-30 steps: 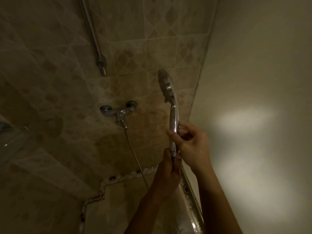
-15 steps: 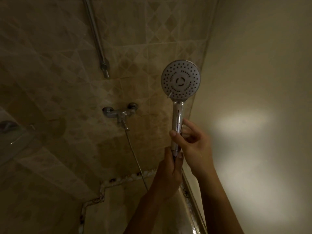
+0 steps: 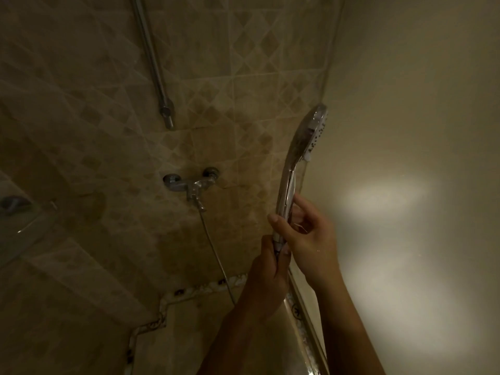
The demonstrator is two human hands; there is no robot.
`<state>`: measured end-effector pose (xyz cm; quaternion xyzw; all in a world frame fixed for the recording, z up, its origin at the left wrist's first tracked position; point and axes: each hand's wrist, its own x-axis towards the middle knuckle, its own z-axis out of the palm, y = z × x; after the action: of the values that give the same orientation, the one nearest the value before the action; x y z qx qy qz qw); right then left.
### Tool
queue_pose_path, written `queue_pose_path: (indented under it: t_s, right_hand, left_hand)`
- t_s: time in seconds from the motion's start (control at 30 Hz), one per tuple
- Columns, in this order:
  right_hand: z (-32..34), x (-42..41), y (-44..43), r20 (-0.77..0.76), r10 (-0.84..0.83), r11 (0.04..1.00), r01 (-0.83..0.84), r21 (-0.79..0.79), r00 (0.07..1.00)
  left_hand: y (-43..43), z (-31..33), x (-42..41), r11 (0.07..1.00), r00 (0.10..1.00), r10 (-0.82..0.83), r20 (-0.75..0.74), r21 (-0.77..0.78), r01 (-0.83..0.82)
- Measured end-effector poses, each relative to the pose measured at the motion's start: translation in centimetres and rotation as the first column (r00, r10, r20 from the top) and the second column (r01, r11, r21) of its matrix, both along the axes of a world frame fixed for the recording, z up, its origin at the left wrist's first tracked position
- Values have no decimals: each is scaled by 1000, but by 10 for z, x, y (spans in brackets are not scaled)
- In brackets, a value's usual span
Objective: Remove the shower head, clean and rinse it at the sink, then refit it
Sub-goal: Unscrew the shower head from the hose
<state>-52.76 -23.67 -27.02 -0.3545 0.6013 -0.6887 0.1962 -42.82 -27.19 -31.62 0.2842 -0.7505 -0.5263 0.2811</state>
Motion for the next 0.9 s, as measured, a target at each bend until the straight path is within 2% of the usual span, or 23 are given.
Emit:
queue_pose_path:
  t_s: [0.17,0.27,0.4,0.53,0.63,0.73,0.9]
  right_hand:
    - [4,1,2,73,34,999,-32,-30,997]
    - [4,2,1,69,46,999,-45,-8,997]
    - [-1,4,-1,-67,-92,994,95,47,993]
    - [-3,5,-5,2,-168,986,168,22,986]
    - [-1,6,-1,29,-84,996,85,-37,996]
    - [0,9,-1,119,-4,998,13,-68,993]
    - [-3,16,-8,-29,-163,986,164,23,986]
  left_hand:
    - [-1,3,-3,1000,999,-7,-52,9,7]
    - [0,4,-4,999,998,13,-53,-35,-15]
    - [-1,1,-5,996,1000,-14,10,-89,15]
    - [1,1,-2,994,999,17,-39,-107,-21]
    - [4,2,-2,996,998,24,-63,-86,-30]
    - [7,2,-1,991,999,35,-31,-125,-39]
    - [6,-8,0,994,999,50,16,-97,-48]
